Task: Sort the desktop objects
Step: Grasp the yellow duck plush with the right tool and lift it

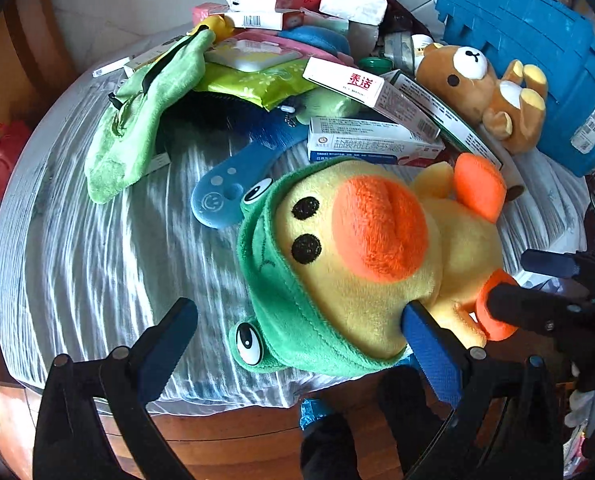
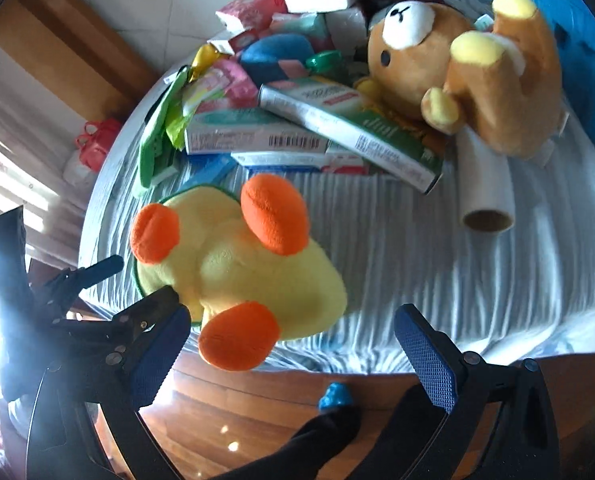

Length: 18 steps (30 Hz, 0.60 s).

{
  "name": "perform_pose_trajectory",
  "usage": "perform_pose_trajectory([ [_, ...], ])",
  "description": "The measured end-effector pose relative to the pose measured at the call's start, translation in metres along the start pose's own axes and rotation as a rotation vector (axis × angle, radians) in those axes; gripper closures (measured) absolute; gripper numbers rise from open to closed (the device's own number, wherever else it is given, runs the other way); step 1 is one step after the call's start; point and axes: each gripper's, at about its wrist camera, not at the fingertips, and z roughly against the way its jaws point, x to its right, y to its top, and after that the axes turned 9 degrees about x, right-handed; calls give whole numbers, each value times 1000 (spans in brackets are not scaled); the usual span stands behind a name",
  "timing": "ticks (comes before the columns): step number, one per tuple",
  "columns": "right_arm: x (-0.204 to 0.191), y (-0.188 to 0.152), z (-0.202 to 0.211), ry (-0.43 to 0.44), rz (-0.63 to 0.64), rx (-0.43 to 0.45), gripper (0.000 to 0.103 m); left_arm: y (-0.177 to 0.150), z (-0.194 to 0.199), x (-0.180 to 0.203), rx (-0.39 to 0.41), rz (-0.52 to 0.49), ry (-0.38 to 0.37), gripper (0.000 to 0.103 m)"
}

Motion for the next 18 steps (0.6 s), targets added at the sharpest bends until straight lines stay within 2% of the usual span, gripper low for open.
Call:
perform_pose_trajectory([
  [3,-4,-9,-17,-25,-18,-24,0,-4,-3,-2,16,-1,-12,0],
  [5,0,-9,-20,-4,-51,-6,0,-8,-5,-7,-1,19,-45,0],
  [9,5,-10,-17,-23,-71,8,0,-15,-6,2,-7,-65,-51,0],
  [13,3,-15,-18,-26,-83,-2,0,-16,-20,11,-8,-93,-56,1],
  [14,0,-19,-21,-28,-76,-6,2,-17,-23,14,-2,-102,-52,4],
  [15,-2,-20,-23,-27,-75,-7,4,-17,-24,16,5,-110,-54,7],
  [16,-3,-20,-23,-20,-75,-7,8,-17,-23,18,15,-115,-67,17],
  [18,-10,-19,-19,-4,-60,12,31,-16,-19,21,32,-135,-68,21],
])
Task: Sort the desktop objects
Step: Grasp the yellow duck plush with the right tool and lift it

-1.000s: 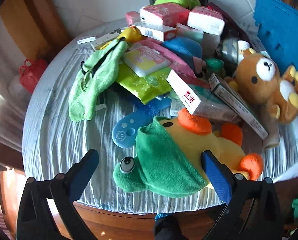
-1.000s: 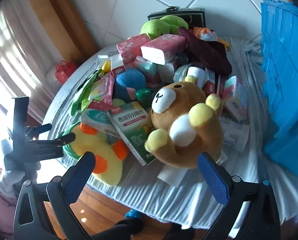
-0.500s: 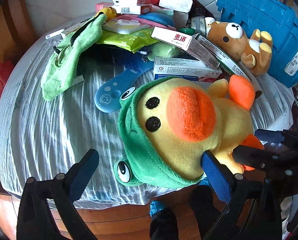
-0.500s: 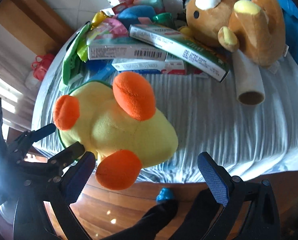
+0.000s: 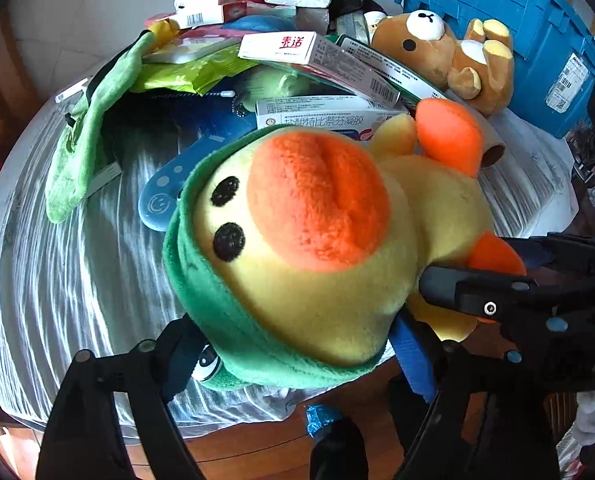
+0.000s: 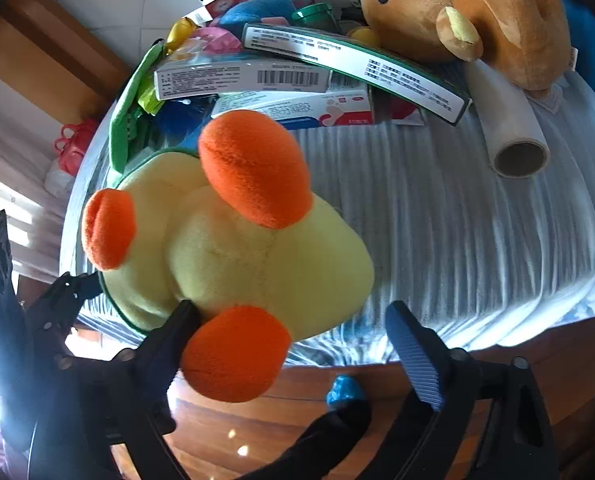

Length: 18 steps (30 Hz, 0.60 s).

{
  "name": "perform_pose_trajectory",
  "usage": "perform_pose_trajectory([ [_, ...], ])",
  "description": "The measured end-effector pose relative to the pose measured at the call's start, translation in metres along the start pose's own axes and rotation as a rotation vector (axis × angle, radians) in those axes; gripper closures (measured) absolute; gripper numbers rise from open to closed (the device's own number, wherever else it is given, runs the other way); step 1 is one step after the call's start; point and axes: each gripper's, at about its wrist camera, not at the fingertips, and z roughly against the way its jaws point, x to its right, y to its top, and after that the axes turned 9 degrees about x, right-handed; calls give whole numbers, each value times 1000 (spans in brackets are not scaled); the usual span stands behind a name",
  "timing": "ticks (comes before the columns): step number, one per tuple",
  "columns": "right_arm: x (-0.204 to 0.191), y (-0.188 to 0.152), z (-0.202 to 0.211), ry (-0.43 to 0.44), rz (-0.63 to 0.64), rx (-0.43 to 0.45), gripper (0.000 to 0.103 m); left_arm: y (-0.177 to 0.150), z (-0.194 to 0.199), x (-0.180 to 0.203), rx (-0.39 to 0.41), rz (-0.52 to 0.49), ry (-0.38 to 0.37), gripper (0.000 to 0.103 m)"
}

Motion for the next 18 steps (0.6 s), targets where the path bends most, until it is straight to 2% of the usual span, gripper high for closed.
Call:
perform_pose_trajectory([
  [1,-6,1,2,-23,28,10,32,0,2,1,7,-7,-1,23],
  [3,-15,1,9,-43,71,33,44,1,8,0,18,-5,-9,26],
  [8,-31,3,32,-47,138,86,65,10,35,3,106,-32,1,26],
  [12,-37,13,51,-60,168,135,67,27,44,5,145,-20,-2,27],
  [18,-52,33,95,-50,236,256,68,62,86,12,288,-24,10,27],
])
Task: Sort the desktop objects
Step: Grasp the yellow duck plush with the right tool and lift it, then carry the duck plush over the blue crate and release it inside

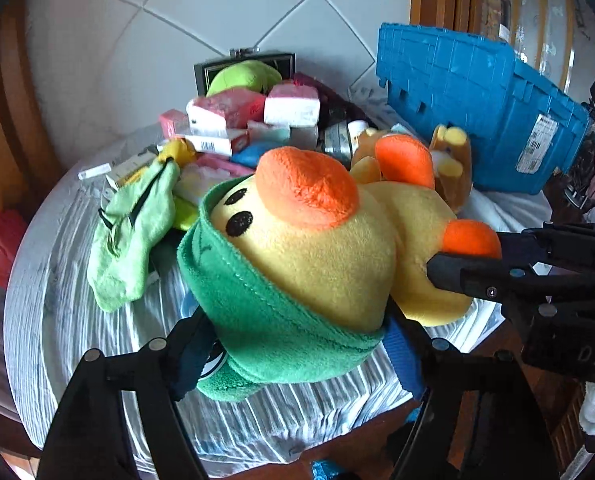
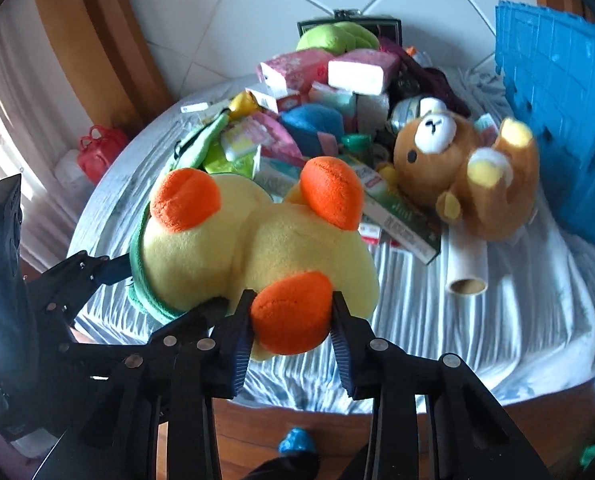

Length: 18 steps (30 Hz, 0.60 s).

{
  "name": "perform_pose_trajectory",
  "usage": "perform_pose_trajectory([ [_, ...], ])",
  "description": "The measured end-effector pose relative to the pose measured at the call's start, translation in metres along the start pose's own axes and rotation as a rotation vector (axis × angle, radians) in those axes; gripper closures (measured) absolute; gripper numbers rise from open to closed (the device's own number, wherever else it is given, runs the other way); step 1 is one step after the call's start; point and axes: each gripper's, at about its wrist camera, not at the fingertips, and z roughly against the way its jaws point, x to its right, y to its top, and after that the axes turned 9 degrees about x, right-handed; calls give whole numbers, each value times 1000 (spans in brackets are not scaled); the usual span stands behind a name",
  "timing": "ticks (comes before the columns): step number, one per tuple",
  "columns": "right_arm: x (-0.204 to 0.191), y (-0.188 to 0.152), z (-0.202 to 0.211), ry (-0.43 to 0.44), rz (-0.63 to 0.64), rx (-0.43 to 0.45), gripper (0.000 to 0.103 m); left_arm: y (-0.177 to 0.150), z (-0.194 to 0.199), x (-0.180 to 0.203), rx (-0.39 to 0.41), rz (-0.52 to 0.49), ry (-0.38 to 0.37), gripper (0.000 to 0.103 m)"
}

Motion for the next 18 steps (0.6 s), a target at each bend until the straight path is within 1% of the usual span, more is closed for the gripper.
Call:
perform_pose_trajectory([
  [4,7,33,32,1,17,97,68,45,14,11,102,-18,-8,27],
  [9,31,81,65,-28,48,206,68,106,10,38,196,-56,-21,27],
  [14,82,129,88,-65,58,281,68,172,-15,84,273,-80,-42,27],
  [17,122,161,99,-87,79,324,68,215,-34,119,312,-82,-58,27],
  [18,141,175,105,-94,82,338,68,232,-40,133,325,-86,-64,27],
])
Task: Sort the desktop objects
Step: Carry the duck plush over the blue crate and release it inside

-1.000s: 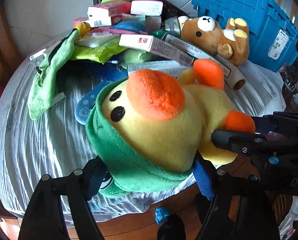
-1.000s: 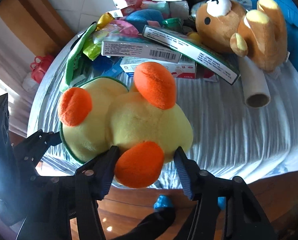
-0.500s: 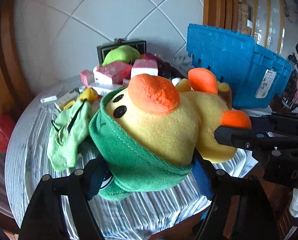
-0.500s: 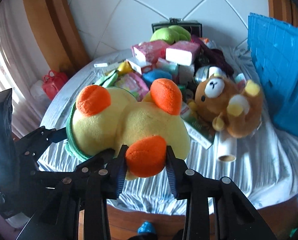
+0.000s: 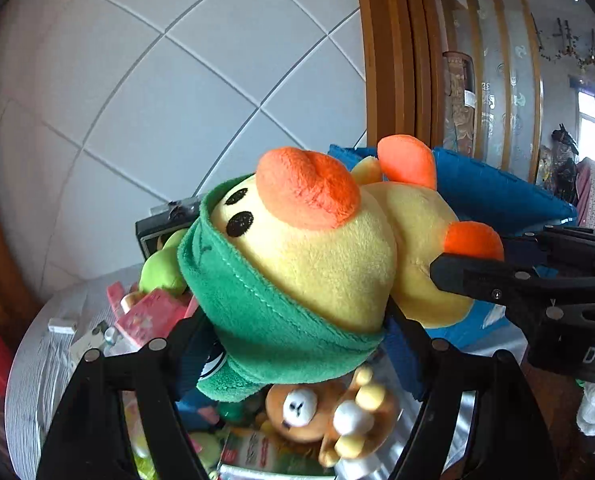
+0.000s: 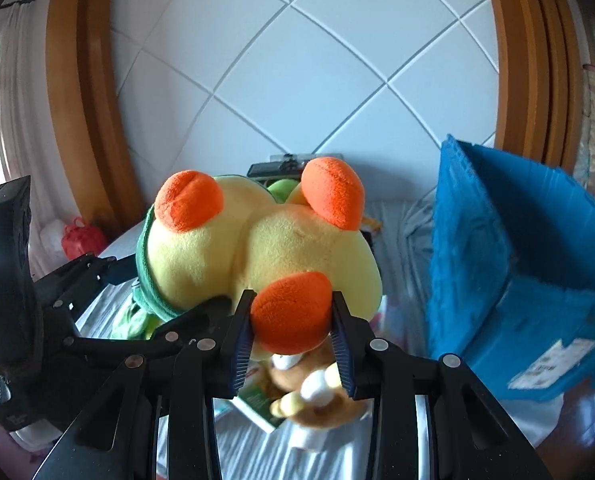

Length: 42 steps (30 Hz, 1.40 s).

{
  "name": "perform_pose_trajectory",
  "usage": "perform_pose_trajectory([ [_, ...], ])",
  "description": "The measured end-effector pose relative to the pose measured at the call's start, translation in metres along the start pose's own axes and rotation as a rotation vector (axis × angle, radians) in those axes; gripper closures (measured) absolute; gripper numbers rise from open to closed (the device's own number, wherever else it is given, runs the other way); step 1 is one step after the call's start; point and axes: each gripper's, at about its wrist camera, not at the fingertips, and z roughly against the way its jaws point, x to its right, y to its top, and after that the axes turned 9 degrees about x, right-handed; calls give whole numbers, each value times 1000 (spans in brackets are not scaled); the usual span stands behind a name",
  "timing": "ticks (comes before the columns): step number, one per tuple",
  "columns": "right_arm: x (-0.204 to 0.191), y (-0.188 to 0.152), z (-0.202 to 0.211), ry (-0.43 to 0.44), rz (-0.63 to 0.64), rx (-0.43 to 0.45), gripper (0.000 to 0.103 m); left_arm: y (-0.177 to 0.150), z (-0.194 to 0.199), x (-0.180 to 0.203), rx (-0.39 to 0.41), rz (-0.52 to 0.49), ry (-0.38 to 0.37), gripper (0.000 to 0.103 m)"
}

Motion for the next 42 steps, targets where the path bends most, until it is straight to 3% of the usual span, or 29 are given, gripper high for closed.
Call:
perform_pose_trajectory([
  [7,133,75,4,-84,3,59,68,101,-95,103,38,-49,-81,27],
  [11,220,109,-5,-152,-13,23,68,141,-167,172,-32,-64,-149,27],
  [16,335,125,-39,-167,-116,-88,68,163,-268,241,-183,-74,-193,27],
  [20,404,117,-78,-168,-200,-193,68,155,-340,280,-321,-108,-174,27],
  [24,458,91,-131,-164,-280,-335,68,127,-401,303,-489,-133,-152,27],
  [32,502,12,-197,-110,-452,-597,68,49,-464,315,-840,-79,-157,27],
  [38,497,-12,-207,-152,-410,-711,66,29,-469,332,-893,-177,-97,27],
  [40,499,-18,-207,-159,-435,-735,59,27,-467,329,-905,-162,-89,27],
  [42,502,-19,-204,-169,-451,-740,41,29,-470,323,-906,-145,-82,27],
])
